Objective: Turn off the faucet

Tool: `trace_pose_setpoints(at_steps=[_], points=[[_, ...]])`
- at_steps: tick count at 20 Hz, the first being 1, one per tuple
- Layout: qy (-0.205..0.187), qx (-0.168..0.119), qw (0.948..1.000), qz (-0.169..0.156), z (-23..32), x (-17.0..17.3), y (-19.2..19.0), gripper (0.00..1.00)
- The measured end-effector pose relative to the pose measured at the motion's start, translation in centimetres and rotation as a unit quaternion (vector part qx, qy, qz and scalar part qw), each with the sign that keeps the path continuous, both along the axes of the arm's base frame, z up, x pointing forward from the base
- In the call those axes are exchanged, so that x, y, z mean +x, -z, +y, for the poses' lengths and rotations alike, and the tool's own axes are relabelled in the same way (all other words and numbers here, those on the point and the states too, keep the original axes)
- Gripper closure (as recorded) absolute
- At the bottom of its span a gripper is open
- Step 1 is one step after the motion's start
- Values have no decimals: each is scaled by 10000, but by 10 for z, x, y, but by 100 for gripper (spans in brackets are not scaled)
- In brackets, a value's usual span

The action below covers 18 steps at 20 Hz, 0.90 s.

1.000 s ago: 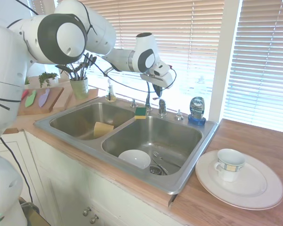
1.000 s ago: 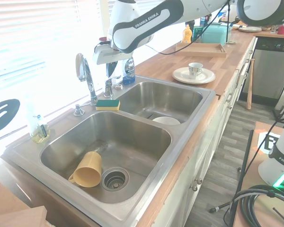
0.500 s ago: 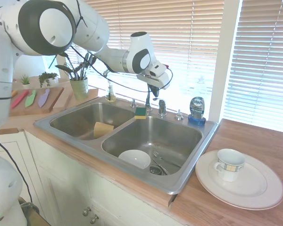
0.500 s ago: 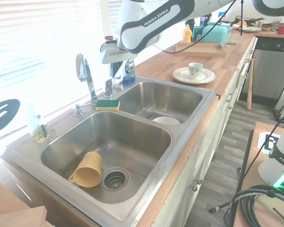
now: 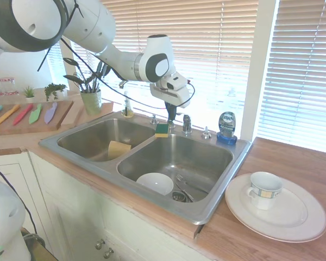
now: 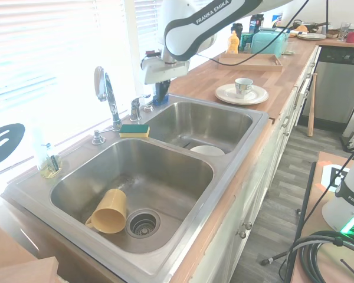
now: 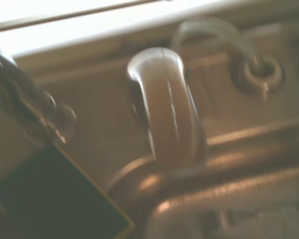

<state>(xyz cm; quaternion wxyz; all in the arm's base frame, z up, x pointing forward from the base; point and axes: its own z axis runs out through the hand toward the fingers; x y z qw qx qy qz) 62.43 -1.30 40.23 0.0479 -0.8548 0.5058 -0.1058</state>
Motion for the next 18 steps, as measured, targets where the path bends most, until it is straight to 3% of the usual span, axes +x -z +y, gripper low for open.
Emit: trace_pose_setpoints(at_steps=[5,12,13,18], points=[[-65,-6,9990,438,-13,-46,2,100],[-392,21,9932,1094,-8,-125,17,100],[-406,30,9929,1120,-7,-136,16,0],[-392,77,9924,1160,-5,-182,13,0]])
